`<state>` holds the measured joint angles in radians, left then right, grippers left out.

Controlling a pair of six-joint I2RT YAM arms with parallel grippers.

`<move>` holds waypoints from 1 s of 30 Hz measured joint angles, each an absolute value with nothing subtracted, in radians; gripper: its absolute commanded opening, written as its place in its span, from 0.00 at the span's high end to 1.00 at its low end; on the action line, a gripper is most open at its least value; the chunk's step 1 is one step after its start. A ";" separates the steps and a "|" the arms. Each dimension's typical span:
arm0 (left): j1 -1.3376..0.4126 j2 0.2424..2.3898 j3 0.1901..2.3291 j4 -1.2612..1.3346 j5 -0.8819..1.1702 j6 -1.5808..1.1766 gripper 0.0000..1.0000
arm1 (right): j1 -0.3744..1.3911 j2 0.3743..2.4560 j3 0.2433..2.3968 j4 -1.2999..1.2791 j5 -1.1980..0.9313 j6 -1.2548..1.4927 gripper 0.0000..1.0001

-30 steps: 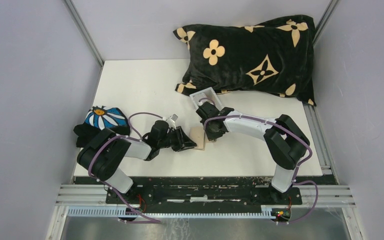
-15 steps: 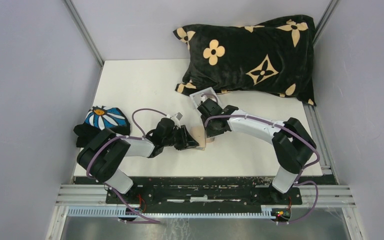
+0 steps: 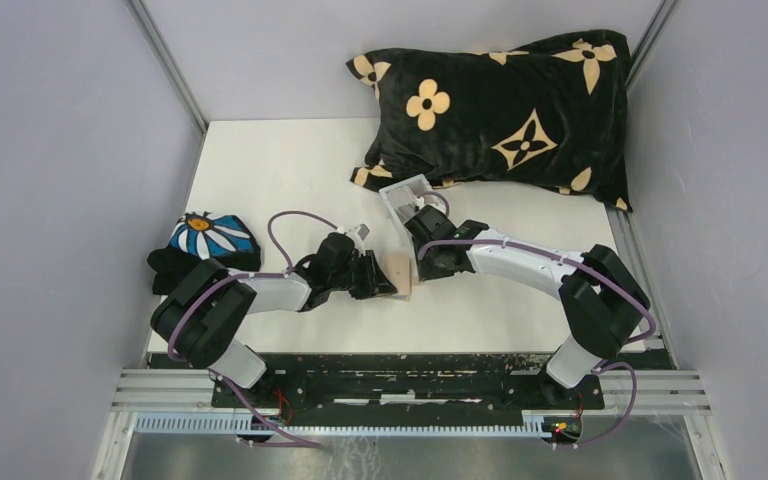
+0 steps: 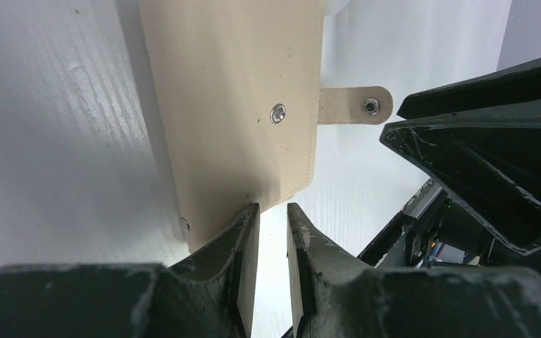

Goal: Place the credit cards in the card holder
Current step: Close the card holder at the center of the board.

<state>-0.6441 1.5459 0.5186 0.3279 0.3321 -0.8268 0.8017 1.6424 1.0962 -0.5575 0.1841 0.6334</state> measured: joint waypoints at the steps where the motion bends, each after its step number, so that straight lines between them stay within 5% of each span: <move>1: -0.645 1.543 0.520 0.318 0.330 -0.820 0.71 | 0.802 1.642 1.084 -0.551 0.181 0.641 0.64; 30: -0.648 1.517 0.545 0.215 0.315 -0.765 0.72 | 0.787 1.660 1.056 -0.472 0.160 0.706 0.91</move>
<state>-0.6476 1.5173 0.5449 0.2150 0.3145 -0.7647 0.7868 1.6600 1.0557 -0.4725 0.1600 0.7063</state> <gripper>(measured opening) 0.278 0.137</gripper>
